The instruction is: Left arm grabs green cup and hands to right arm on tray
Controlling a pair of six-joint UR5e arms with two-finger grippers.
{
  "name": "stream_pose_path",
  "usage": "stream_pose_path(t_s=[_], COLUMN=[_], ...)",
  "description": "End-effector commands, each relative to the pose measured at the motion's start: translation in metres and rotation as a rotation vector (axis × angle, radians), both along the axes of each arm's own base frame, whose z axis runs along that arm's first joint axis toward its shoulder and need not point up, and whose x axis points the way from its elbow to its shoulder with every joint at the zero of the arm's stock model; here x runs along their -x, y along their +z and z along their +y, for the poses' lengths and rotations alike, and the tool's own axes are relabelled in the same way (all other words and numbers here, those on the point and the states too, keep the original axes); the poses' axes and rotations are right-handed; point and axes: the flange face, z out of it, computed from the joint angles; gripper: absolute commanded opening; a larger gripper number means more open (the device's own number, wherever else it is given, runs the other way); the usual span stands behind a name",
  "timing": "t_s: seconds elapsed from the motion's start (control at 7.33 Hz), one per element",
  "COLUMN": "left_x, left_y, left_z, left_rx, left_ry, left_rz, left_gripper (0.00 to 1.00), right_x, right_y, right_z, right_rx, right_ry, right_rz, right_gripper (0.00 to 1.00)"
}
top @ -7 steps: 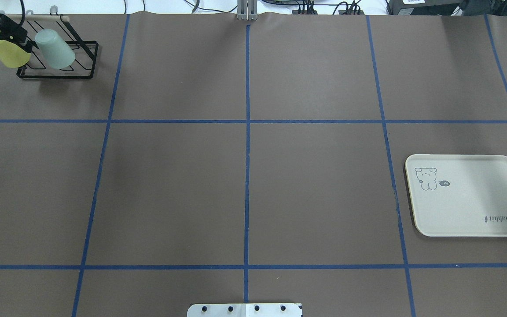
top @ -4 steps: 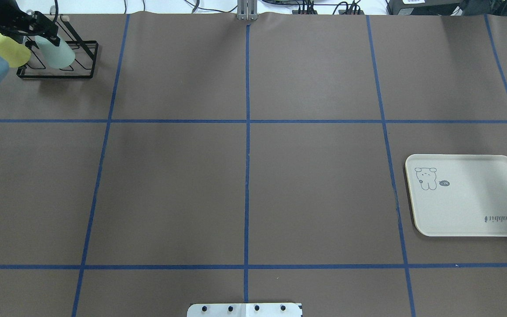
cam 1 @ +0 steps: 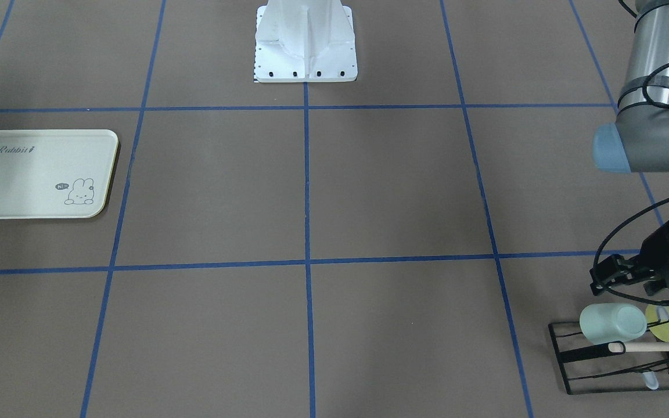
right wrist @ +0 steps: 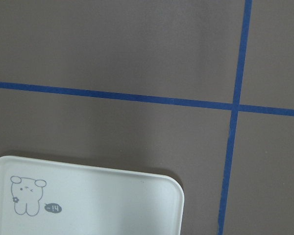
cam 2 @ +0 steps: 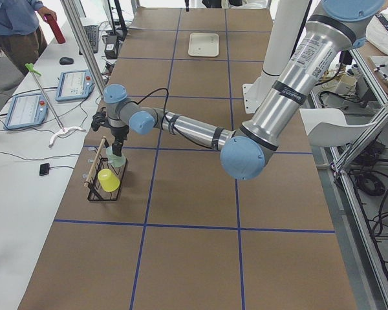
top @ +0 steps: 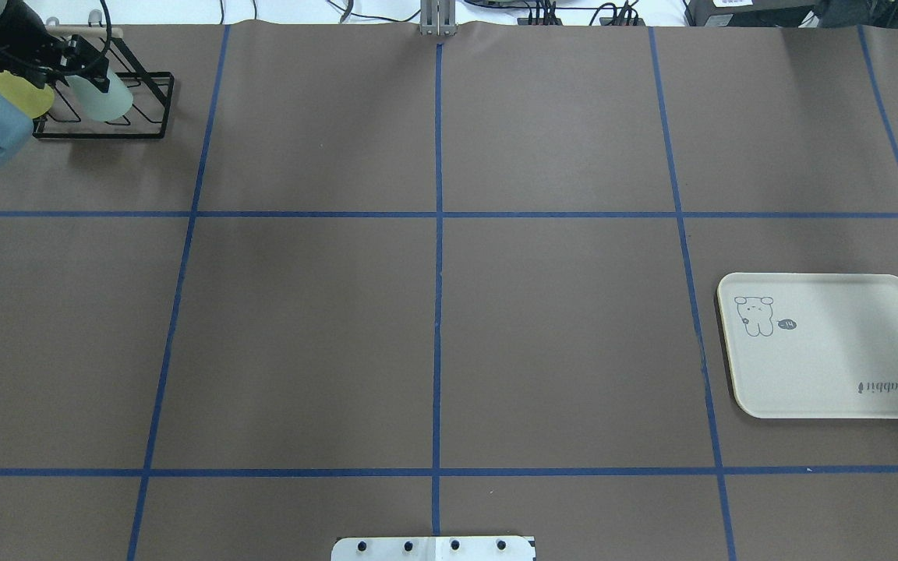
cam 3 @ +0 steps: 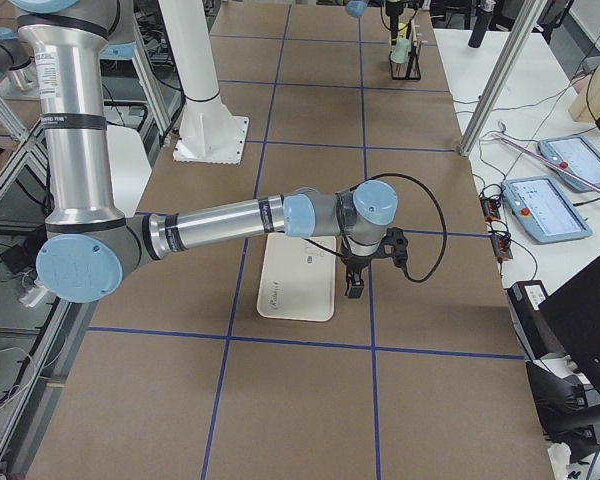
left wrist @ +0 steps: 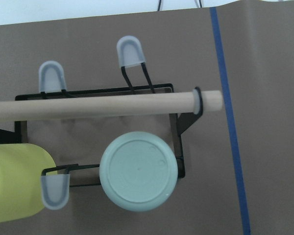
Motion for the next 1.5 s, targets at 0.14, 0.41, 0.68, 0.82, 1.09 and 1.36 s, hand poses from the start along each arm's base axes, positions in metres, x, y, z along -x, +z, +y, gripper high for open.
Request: stream_pose_path(t_s=[0.14,0.41,0.68,0.82,1.09,1.36], left_x=[-0.01,-0.013,-0.014,-0.015,-0.016,-0.026], left_y=[-0.002,0.006,0.012,0.011,0.009,0.006], left_z=[-0.023,-0.023,-0.024,-0.026,-0.029,-0.028], left_rx=[-0.001,0.004,0.013,0.016,0.017,0.014], left_ry=[-0.016,-0.015,-0.018,-0.02,-0.019,-0.007], left_rz=[-0.044,-0.062,-0.074,-0.074,-0.074,-0.073], left_gripper=[1.0,0.99,0.99,0.99,0.95,0.92], right_x=[0.005,0.007,0.007,0.007,0.007,0.007], right_y=[0.002,0.002,0.002,0.002,0.002,0.002], right_z=[0.0,0.0,0.0,0.0,-0.001,-0.001], right_rx=[0.002,0.002,0.002,0.002,0.001,0.0], right_ry=[-0.011,-0.015,-0.013,-0.015,-0.014,-0.016], right_rz=[0.003,0.003,0.005,0.003,0.005,0.004], right_gripper=[1.0,1.0,1.0,1.0,1.0,1.0])
